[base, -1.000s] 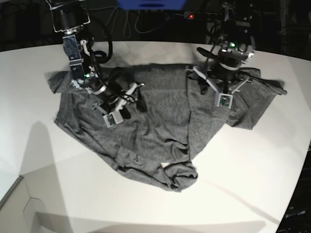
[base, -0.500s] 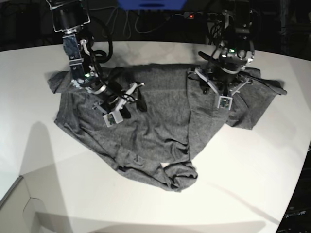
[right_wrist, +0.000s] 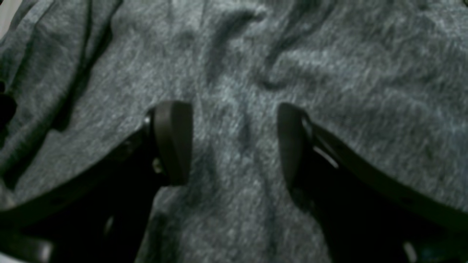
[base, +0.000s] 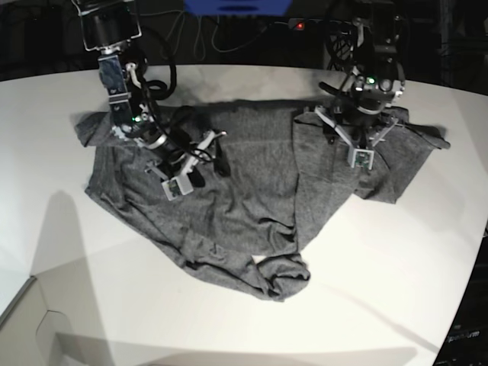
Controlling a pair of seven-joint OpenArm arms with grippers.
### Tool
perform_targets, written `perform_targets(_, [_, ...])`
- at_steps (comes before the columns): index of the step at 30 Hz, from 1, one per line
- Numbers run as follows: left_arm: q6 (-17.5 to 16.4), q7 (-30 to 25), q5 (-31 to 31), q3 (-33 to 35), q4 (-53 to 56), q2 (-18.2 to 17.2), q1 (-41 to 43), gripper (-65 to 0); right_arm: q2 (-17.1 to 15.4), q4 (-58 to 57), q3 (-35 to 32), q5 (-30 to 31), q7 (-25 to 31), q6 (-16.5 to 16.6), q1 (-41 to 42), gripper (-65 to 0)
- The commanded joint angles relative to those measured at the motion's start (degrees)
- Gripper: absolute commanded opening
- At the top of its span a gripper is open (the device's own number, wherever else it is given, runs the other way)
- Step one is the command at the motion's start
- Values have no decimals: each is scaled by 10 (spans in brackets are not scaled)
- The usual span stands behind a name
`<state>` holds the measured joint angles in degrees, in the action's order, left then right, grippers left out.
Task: Layout the t-shirt on the table in an organized manner, then fold the t-shirt properly
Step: 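Drag the grasped fabric with the left gripper away from the right gripper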
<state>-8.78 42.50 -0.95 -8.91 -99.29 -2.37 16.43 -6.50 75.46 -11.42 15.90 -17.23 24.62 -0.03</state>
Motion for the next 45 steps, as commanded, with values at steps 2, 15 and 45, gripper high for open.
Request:
perform_targets(2, [-2,-11,5,0,-12,0,-4,-474,0,11,0,8,13,6,9,-280])
perform_targets(15, [0,-7,6,-5,-126,-1,-14,-648,0,11,0,8,13,6,9,-280])
perform_targets(45, [-78,-135,1,-78,421,-87,-573,-648,-14,12,42,8,14,6,-37,-280])
